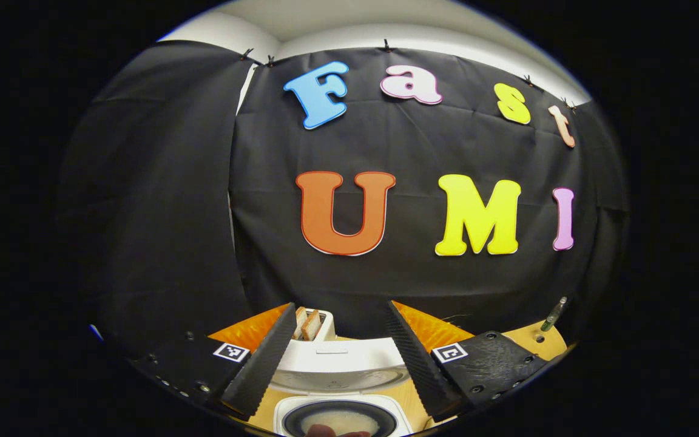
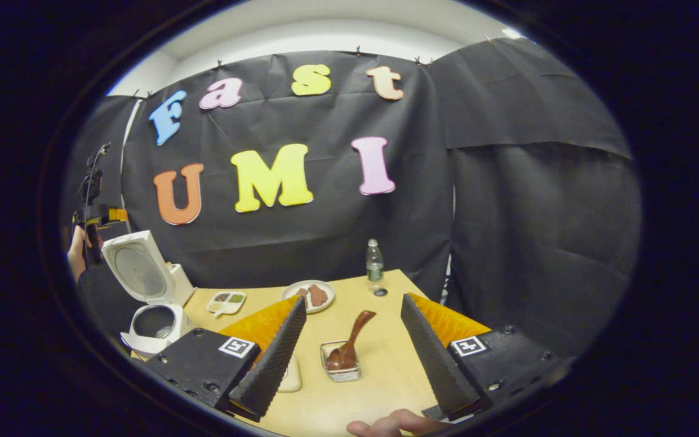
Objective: Close the left gripper, press the button to open the rice cooker; take a wooden spoon from the chopstick holder with the right hand, scoop a spoonful of rice and pour it into the rice cooker, then put the wooden spoon back into the chopstick holder.
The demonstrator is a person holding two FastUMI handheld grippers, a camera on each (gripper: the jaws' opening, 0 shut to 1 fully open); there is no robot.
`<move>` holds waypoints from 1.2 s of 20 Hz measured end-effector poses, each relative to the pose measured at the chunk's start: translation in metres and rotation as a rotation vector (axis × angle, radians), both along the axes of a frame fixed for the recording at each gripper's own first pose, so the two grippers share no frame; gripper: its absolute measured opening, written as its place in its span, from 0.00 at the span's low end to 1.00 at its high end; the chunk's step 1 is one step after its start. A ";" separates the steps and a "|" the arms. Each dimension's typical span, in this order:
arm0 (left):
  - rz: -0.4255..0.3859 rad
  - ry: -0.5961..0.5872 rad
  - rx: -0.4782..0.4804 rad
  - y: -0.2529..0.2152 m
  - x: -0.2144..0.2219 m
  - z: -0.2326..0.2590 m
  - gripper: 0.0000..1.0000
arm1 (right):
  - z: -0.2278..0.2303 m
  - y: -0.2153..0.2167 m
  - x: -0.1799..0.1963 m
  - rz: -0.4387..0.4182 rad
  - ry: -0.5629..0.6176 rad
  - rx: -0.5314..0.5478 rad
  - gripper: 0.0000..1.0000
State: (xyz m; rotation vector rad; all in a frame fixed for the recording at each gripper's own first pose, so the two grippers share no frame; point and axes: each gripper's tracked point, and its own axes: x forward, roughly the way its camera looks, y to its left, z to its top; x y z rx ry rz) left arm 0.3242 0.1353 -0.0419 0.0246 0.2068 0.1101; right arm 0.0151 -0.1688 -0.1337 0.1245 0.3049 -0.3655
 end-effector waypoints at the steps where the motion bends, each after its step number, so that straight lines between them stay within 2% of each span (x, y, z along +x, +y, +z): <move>1: 0.006 0.022 -0.008 0.005 0.005 -0.008 0.94 | -0.004 -0.002 -0.008 -0.025 0.007 0.014 1.00; 5: 0.036 0.154 -0.011 0.017 0.014 -0.043 0.94 | -0.013 -0.002 -0.026 -0.089 0.023 0.049 1.00; 9: 0.036 0.188 -0.009 0.017 0.008 -0.042 0.97 | -0.015 0.015 -0.016 -0.058 0.027 0.058 1.00; 12: 0.012 0.235 -0.031 0.010 -0.012 -0.045 0.97 | -0.017 0.039 0.003 0.026 0.033 0.062 1.00; 16: -0.030 0.316 -0.060 -0.002 -0.059 -0.059 0.97 | -0.022 0.073 0.029 0.156 0.043 0.076 1.00; 20: -0.056 0.451 -0.167 -0.022 -0.124 -0.099 0.96 | -0.020 0.105 0.044 0.271 0.046 0.074 0.99; 24: -0.042 0.562 -0.205 -0.029 -0.177 -0.157 0.97 | -0.026 0.128 0.042 0.350 0.068 0.069 1.00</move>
